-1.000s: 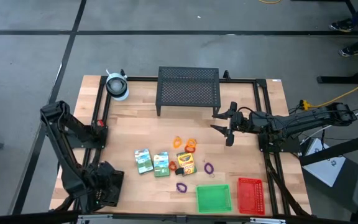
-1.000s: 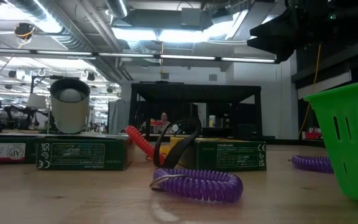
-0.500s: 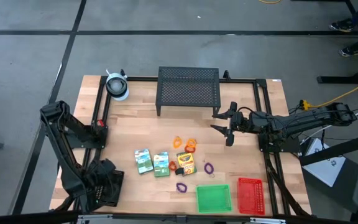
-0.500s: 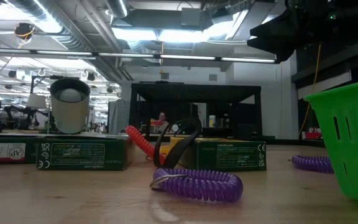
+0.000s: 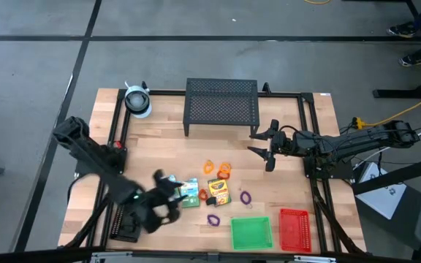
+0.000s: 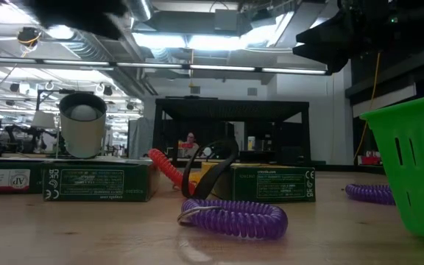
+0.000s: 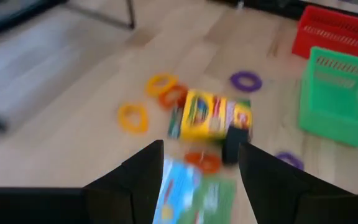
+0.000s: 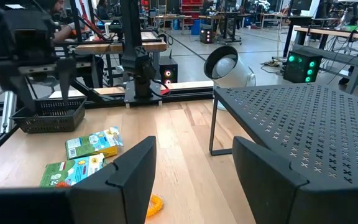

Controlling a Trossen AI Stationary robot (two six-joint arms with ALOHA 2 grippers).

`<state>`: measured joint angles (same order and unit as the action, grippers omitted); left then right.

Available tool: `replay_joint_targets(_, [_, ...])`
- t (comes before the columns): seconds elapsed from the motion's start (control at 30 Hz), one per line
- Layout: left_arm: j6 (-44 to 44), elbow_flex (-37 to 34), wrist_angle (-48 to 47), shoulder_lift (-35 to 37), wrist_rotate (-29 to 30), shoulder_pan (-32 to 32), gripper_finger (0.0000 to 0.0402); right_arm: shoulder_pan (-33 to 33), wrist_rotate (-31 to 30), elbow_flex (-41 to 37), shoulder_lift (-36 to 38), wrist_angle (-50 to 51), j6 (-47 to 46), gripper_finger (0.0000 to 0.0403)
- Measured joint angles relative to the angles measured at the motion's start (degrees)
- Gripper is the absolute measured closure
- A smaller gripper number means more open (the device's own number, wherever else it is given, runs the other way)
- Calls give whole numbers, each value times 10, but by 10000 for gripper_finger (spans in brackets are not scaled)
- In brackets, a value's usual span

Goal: Pick & Place Office Desk Supplies
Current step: Put the black rubber band into the black bin

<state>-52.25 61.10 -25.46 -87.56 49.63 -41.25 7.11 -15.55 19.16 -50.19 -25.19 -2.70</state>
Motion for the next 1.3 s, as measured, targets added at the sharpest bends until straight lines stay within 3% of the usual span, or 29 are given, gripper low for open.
replay_joint_targets(0.27, [169,0,111,-86,-150,127,196,0,2,0,0,8,0,188])
replay_joint_targets(0.43, [237,0,220,-160,-226,163,196,0,2,0,0,13,1,188])
replay_joint_targets(0.57, [244,0,304,-200,-274,172,196,0,2,0,0,14,1,188])
replay_joint_targets(0.9, [221,0,322,-197,-284,165,196,0,1,0,0,17,1,188])
replay_joint_targets(1.3, [240,1,279,-133,-276,153,196,0,0,0,0,19,1,188])
